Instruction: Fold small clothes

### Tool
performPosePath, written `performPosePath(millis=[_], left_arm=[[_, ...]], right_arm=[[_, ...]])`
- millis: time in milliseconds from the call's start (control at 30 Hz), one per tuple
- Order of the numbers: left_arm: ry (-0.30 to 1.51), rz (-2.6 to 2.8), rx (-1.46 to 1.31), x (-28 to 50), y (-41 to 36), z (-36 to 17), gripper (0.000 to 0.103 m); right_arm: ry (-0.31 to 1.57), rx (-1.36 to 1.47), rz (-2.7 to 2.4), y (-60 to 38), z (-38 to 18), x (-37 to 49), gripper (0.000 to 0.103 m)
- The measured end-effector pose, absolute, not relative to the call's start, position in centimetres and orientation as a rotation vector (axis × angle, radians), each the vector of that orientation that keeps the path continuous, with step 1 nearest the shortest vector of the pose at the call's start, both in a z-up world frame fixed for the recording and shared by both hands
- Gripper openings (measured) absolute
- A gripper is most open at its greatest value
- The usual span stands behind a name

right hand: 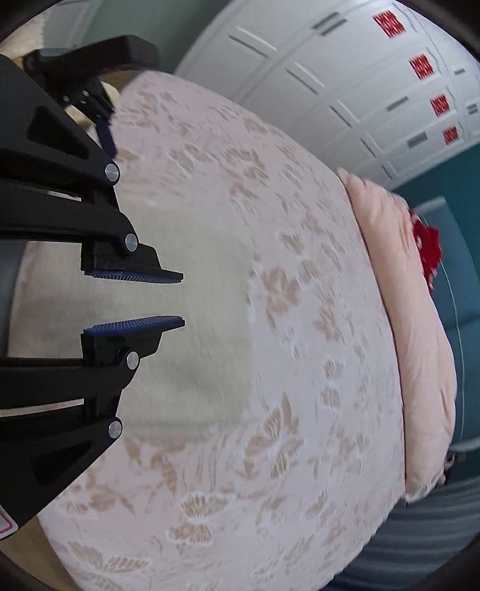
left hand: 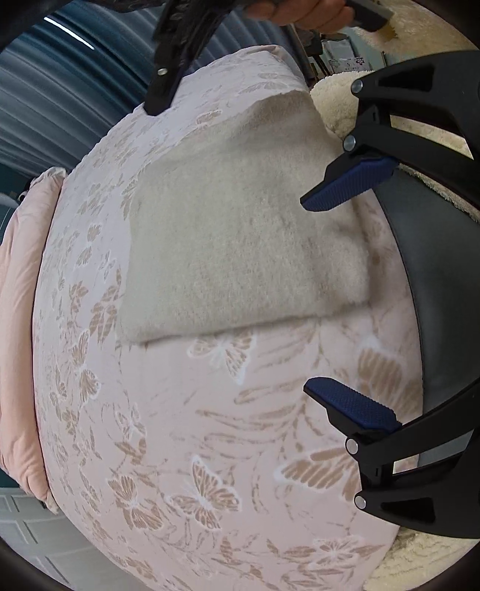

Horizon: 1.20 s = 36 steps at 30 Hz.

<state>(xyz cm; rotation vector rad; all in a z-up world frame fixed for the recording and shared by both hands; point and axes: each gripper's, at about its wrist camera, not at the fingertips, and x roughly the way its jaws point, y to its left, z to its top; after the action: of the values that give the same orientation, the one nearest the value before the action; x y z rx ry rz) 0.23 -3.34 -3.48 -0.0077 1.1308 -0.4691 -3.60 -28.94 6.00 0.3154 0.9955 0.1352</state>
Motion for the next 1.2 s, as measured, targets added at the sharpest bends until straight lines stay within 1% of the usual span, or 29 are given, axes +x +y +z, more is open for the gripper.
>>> performPosePath(millis=[67,133,167,200,233,267,333,367,433,467,500,533,567,600,633,667,700,767,833,933,967,1000,1033,1133,1200], left_arm=[[1.125,-0.418,-0.019,0.3,-1.6,-3.1,0.090],[1.118,-0.372,-0.030,0.4,0.2,-2.9,0.090],[1.115,-0.351,-0.037,0.4,1.0,-2.9,0.091],[1.116,-0.332,-0.042,0.4,1.8,-2.8,0.091],[1.121,-0.316,-0.047,0.4,2.4,-2.7,0.091],[1.118,-0.311,-0.056,0.4,2.9,-2.6,0.091],[1.104,-0.302,-0.070,0.3,3.8,-2.3,0.091],[1.102,-0.304,-0.083,0.3,3.9,-2.3,0.092],[1.105,-0.314,-0.101,0.4,3.7,-2.5,0.092],[1.108,-0.318,-0.103,0.5,3.3,-2.6,0.092],[1.111,-0.327,-0.103,0.5,2.9,-2.6,0.092],[1.114,-0.338,-0.099,0.5,2.4,-2.4,0.092],[1.110,-0.349,-0.088,0.5,1.7,-2.2,0.092],[1.100,-0.362,-0.075,0.3,1.0,-1.8,0.092],[1.092,-0.378,-0.060,0.2,0.4,-1.6,0.092],[1.085,-0.394,-0.046,0.1,-0.3,-1.3,0.092],[1.077,-0.408,-0.034,0.0,-1.0,-1.2,0.093],[1.072,-0.425,-0.017,0.0,-2.2,-1.2,0.094],[1.091,-0.450,-0.016,0.2,-3.4,-1.6,0.094],[1.105,-0.476,-0.009,0.2,-5.1,-1.9,0.094],[1.102,-0.480,0.002,0.1,-5.6,-2.0,0.094],[1.102,-0.485,0.016,0.0,-6.1,-2.0,0.094],[1.106,-0.491,0.030,-0.1,-6.6,-2.1,0.094],[1.107,-0.500,0.069,-0.3,-7.6,-2.1,0.094],[1.105,-0.496,0.076,-0.3,-7.9,-2.3,0.094]], right_arm=[[1.081,0.291,0.236,-25.0,3.3,-3.7,0.020],[1.221,0.212,0.257,-21.4,-2.2,-3.3,0.018],[1.252,0.166,0.221,-20.5,-4.6,-3.1,0.009],[1.219,0.164,0.210,-20.1,-4.6,-3.6,0.010],[1.211,0.168,0.198,-19.9,-3.4,-3.5,0.011],[1.203,0.181,0.192,-19.9,-1.8,-3.5,0.015],[1.121,0.226,0.209,-20.1,1.4,-4.2,0.015],[1.107,0.234,0.213,-20.2,2.1,-4.3,0.015],[1.154,0.210,0.216,-19.7,0.7,-4.1,0.015],[1.216,0.173,0.200,-19.5,-1.6,-3.7,0.012],[1.261,0.157,0.176,-19.6,-3.7,-3.4,0.007],[1.246,0.212,0.182,-20.3,-4.0,-3.7,0.007],[1.233,0.283,0.188,-21.2,-3.1,-4.0,0.008],[1.206,0.330,0.180,-22.2,-1.6,-4.4,0.010],[1.155,0.347,0.141,-23.2,0.0,-5.0,0.015],[1.101,0.340,0.079,-24.4,1.5,-5.9,0.024],[1.064,0.324,0.015,-25.6,2.6,-6.7,0.040],[1.033,0.299,-0.099,-28.2,3.3,-8.2,0.057],[1.076,0.301,-0.159,-30.4,2.1,-9.4,0.057],[1.156,0.417,-0.139,-32.4,-1.1,-10.8,0.060],[1.171,0.426,-0.130,-32.5,-2.1,-11.0,0.051],[1.192,0.403,-0.142,-32.5,-2.9,-11.0,0.017],[1.208,0.380,-0.163,-32.3,-3.2,-11.1,0.011],[1.106,0.443,-0.162,-33.7,-0.8,-11.4,0.010],[1.120,0.434,-0.170,-34.7,-1.2,-11.2,0.010]])
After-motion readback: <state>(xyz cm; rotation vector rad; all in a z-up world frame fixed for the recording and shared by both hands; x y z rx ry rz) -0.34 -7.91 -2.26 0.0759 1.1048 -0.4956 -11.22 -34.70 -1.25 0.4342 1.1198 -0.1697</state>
